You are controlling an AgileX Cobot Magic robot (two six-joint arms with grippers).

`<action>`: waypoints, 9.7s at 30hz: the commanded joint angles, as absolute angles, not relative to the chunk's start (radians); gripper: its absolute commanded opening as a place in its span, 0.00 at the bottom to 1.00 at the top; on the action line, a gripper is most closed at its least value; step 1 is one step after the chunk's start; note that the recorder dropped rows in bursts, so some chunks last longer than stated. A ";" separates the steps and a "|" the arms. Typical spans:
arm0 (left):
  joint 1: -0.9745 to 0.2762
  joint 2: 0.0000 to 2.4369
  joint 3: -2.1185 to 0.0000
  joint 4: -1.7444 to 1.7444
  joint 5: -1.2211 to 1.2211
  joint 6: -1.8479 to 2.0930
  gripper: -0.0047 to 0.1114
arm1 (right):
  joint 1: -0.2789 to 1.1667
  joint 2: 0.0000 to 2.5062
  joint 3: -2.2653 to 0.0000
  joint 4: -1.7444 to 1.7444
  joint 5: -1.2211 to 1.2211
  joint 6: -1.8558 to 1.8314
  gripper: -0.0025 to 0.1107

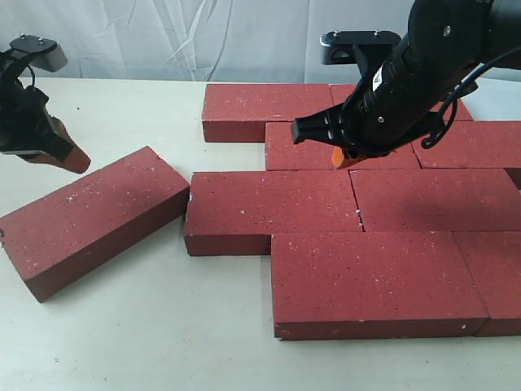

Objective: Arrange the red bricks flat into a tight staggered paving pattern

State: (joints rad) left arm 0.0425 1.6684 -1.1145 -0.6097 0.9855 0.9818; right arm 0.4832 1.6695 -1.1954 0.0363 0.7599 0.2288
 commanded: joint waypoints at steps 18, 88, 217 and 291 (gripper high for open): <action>-0.173 1.808 -1.067 -0.164 1.067 0.690 0.04 | 0.479 1.662 -1.192 0.037 0.754 0.230 0.01; -0.072 1.844 -1.165 0.034 0.694 -0.067 0.04 | 0.479 1.662 -1.192 0.035 0.754 0.230 0.01; 0.182 2.013 -1.166 -0.376 0.305 0.297 0.04 | 0.581 2.220 -1.881 0.167 0.799 0.115 0.01; -0.033 1.896 -1.236 -0.055 0.517 -0.017 0.04 | 0.566 2.189 -1.881 0.080 1.003 0.162 0.01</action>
State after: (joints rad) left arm -0.0127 1.9064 -1.2342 -0.0549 0.5136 0.0000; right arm 0.5729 2.1998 -1.8756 0.0840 0.9590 0.1609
